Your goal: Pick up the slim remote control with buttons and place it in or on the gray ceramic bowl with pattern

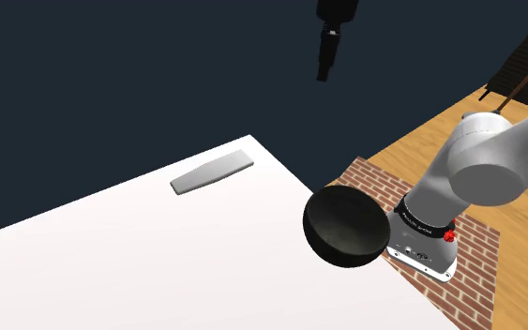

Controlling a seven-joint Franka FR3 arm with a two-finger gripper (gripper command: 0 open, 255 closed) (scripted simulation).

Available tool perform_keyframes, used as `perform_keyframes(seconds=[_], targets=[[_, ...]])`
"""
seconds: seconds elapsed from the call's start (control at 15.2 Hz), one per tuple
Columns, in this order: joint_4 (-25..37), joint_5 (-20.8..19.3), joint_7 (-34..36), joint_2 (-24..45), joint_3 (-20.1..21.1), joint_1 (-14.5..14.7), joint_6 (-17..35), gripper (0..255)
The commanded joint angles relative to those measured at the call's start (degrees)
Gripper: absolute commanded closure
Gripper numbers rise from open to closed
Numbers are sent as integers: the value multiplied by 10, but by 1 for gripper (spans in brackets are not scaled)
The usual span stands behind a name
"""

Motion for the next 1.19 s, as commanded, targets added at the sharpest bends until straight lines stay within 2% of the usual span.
perform_keyframes(seconds=[0.0, 0.53, 1.12], targets=[[-3, 3, -20, 30, 3, 12, 35, 0], [26, 15, -94, 159, 26, 58, 137, 0], [82, 17, -171, 299, 65, 103, 225, 0]])
